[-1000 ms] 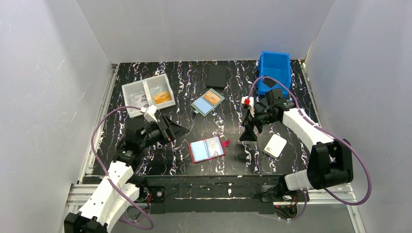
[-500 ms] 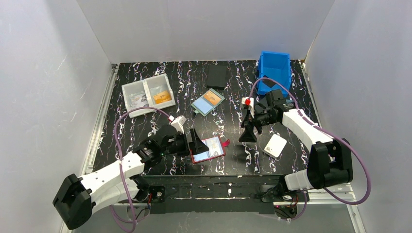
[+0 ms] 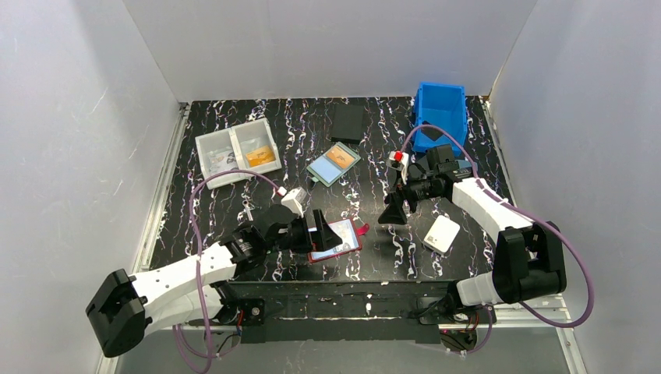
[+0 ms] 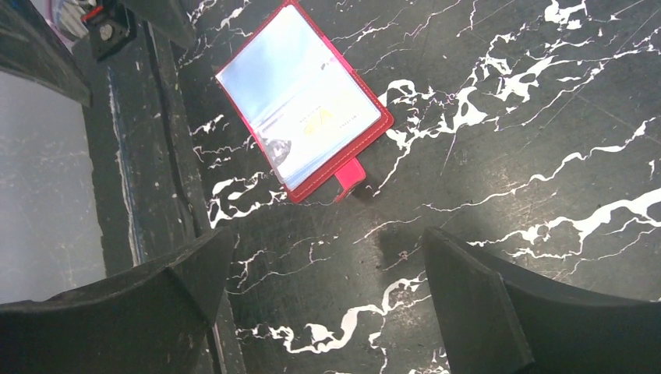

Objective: Take the credit cards out of the card holder
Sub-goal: Remove the credit card from the card holder.

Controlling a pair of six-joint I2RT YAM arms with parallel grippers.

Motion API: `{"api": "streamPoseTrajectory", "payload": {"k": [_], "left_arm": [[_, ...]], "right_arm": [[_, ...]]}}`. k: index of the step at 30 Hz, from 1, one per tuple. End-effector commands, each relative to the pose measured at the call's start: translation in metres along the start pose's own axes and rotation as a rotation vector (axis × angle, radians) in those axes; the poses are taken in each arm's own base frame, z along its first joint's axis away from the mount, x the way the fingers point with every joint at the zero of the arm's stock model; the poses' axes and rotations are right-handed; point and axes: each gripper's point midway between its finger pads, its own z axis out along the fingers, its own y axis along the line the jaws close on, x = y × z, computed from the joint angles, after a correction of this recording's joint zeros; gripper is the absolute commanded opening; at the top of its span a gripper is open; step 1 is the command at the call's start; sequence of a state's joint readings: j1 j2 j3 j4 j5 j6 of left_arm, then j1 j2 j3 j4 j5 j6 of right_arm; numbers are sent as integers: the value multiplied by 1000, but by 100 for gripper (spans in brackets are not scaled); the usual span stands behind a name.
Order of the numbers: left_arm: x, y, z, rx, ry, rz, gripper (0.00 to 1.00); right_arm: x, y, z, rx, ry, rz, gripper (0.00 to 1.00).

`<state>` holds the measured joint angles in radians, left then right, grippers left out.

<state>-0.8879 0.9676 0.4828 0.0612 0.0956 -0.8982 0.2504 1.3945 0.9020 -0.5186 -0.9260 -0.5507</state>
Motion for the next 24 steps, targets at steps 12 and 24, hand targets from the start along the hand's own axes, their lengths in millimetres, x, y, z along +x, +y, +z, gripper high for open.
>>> {"api": "streamPoseTrajectory", "payload": {"k": [12, 24], "left_arm": [[-16, -19, 16, -40, -60, 28, 95], [-9, 9, 45, -207, -37, -20, 68]], "right_arm": [[-14, 3, 10, -66, -71, 200, 100], [-9, 17, 31, -111, -47, 287, 77]]}}
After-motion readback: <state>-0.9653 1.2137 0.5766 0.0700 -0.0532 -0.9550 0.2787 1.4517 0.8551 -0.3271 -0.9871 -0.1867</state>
